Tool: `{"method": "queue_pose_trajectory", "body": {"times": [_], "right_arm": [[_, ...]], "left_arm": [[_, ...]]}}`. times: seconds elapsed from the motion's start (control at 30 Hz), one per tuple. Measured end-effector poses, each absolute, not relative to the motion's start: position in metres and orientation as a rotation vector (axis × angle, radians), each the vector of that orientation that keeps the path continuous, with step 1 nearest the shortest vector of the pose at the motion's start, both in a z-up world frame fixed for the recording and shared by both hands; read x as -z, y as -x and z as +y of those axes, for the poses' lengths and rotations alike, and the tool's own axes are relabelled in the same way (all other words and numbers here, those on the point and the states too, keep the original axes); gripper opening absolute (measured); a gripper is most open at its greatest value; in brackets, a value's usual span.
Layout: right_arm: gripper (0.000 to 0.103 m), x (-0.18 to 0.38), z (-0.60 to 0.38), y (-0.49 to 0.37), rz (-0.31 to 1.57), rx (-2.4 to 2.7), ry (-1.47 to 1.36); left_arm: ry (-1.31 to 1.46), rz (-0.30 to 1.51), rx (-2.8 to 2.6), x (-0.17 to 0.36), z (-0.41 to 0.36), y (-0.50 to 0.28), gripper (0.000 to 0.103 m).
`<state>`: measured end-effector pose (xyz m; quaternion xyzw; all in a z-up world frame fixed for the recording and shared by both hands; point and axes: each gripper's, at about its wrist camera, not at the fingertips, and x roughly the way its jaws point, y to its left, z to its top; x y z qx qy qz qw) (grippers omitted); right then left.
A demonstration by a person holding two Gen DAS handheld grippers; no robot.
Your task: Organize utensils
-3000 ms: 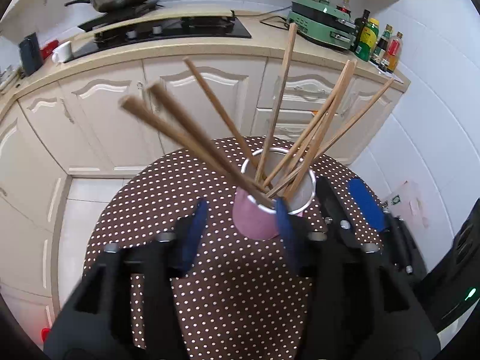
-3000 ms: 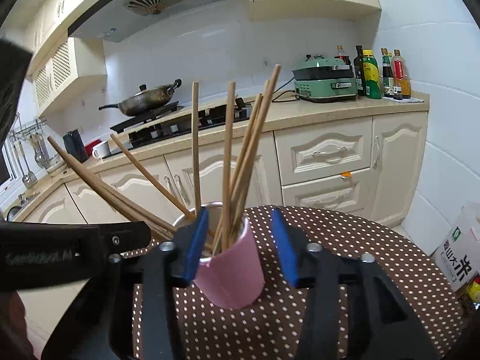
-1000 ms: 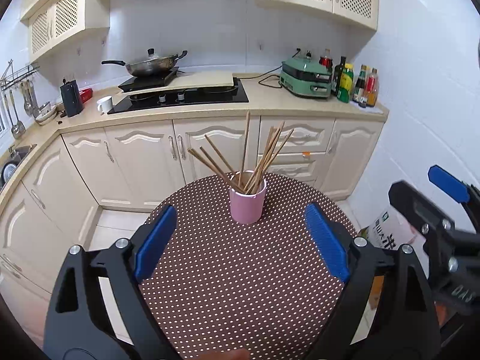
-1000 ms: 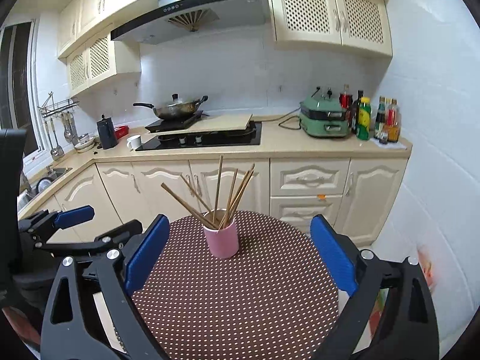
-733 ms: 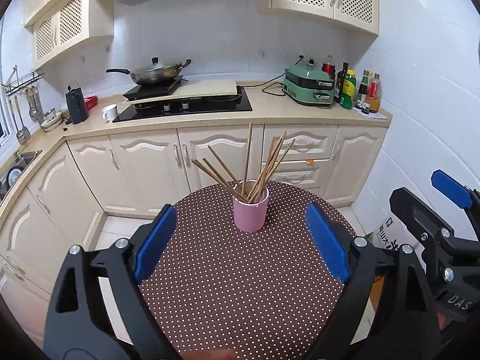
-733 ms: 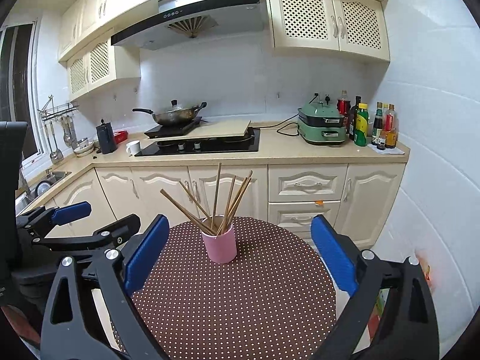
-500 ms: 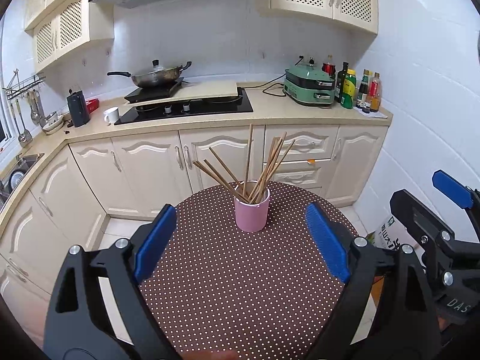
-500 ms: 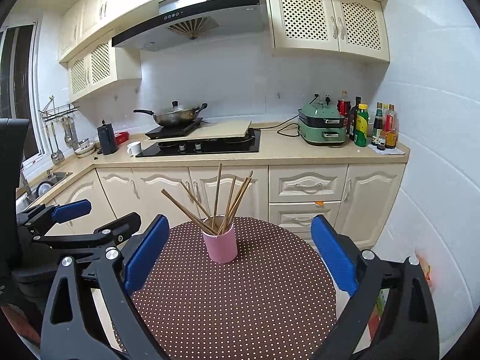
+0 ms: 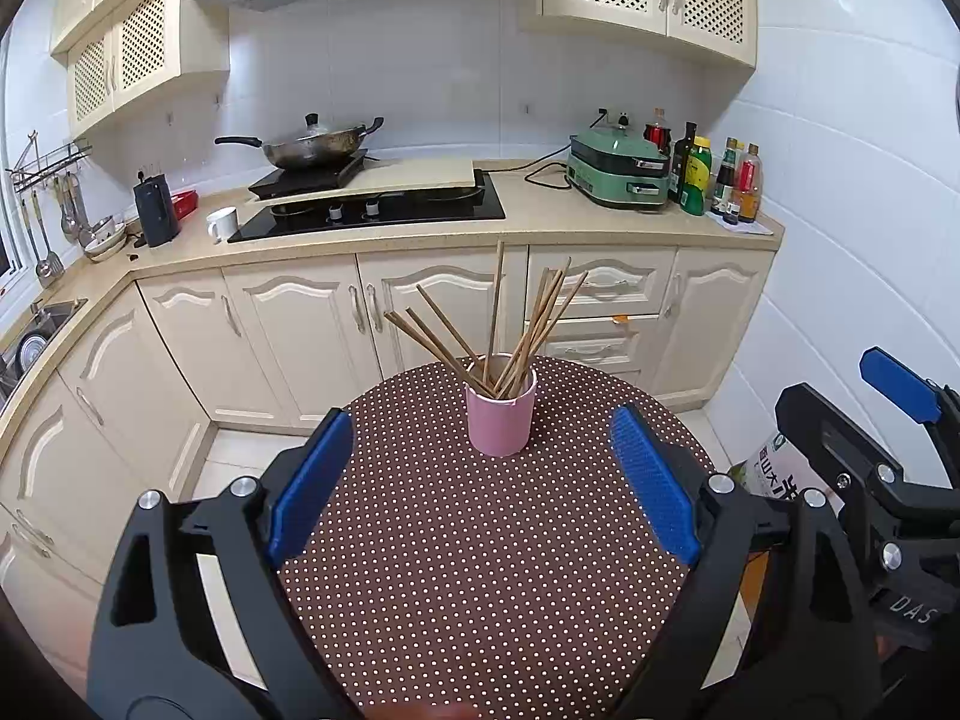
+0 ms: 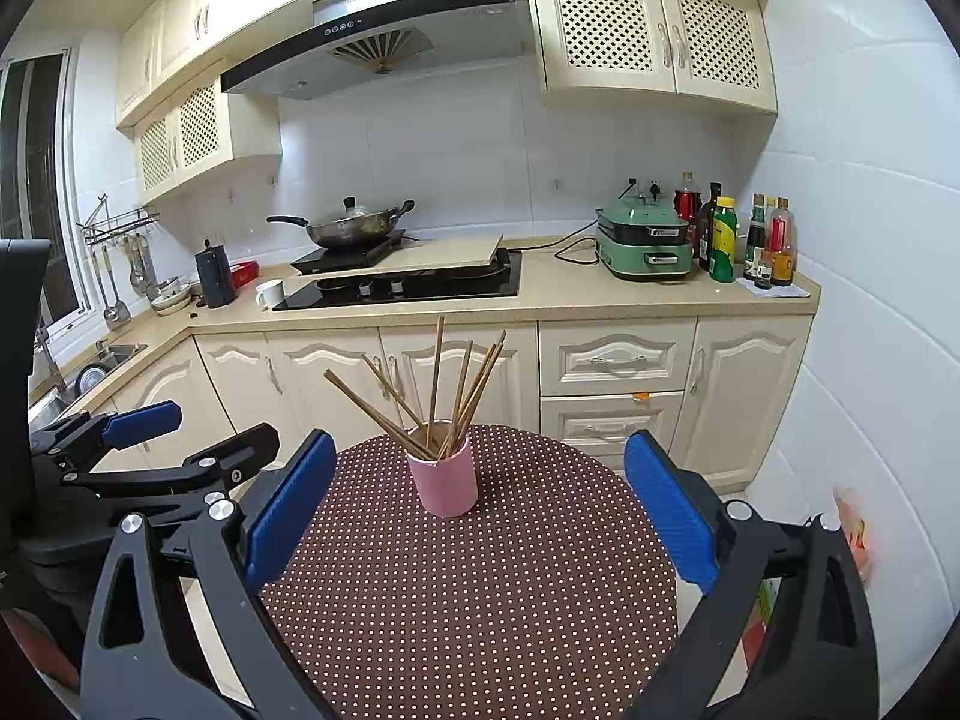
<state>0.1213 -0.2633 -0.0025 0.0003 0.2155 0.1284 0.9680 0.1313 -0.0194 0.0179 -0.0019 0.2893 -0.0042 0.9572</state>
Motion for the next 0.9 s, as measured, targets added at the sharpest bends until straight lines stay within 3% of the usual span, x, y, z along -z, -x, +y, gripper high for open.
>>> {"method": "queue_pose_trajectory", "body": {"times": [0.9], "right_arm": [[0.093, 0.0041, -0.2621, -0.1207, 0.451, -0.257, -0.008]], "left_arm": [[0.008, 0.589, 0.001, -0.0158, -0.0188, -0.1276, 0.087]]}}
